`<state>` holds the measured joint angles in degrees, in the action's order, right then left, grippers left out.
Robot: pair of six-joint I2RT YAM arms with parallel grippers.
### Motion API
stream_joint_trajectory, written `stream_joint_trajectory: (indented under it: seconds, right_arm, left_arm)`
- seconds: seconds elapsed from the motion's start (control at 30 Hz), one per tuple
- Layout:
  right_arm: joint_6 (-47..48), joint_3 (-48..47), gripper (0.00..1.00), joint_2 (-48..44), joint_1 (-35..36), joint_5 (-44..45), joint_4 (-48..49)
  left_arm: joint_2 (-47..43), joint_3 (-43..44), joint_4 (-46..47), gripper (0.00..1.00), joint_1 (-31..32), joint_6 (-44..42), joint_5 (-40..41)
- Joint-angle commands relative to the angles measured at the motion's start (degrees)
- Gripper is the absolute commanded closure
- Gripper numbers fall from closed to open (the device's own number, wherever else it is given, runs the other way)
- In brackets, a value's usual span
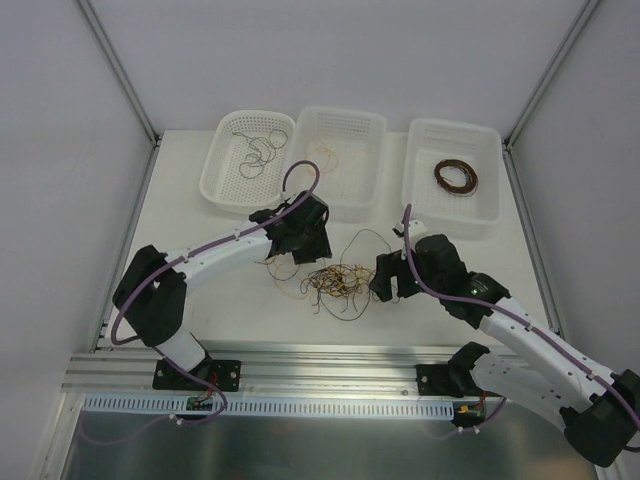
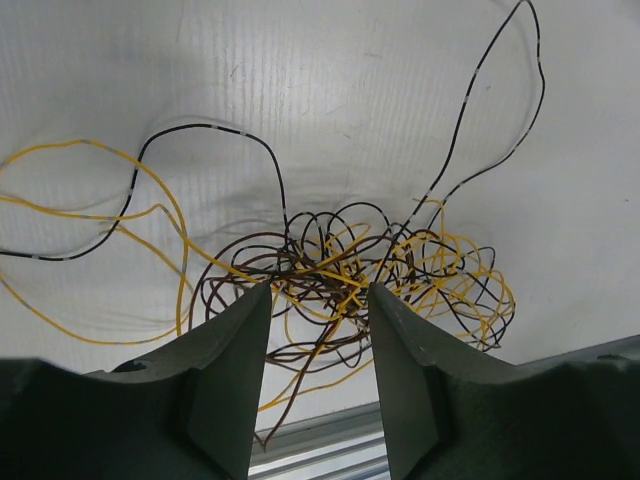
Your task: Untangle the cables
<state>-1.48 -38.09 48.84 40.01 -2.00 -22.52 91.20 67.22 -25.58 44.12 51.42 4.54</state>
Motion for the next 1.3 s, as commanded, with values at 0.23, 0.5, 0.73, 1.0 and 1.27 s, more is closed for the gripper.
stream_joint_trajectory:
  seconds: [0.23,0.5,0.73,1.0,1.27]
  right_arm:
    - [-3.71,2.49,0.15,3.89,0.51,0.68,12.49]
    - [-9.50,1.53,0.15,16.18,0.86,5.42,21.55]
    - [-13.99,-0.41,0.23,28.49,3.41,6.66,29.38]
    - [-12.16,5.12,0.99,24.31,3.32,13.67,26.84]
    - [-8.28,8.73,0.99,7.43,-2.56,17.73,10.16]
  left_arm:
    - [4.51,-2.36,3.61,0.68,1.15,10.02,4.69]
    - [1.71,-4.64,4.31,1.00,1.32,9.23,5.66]
    - [-4.70,-7.19,4.84,1.00,1.41,8.17,6.54]
    - [-16.30,-8.51,4.49,1.00,-0.17,1.33,11.20]
    - [-32.47,-4.83,-4.20,1.00,-16.41,-8.16,6.98]
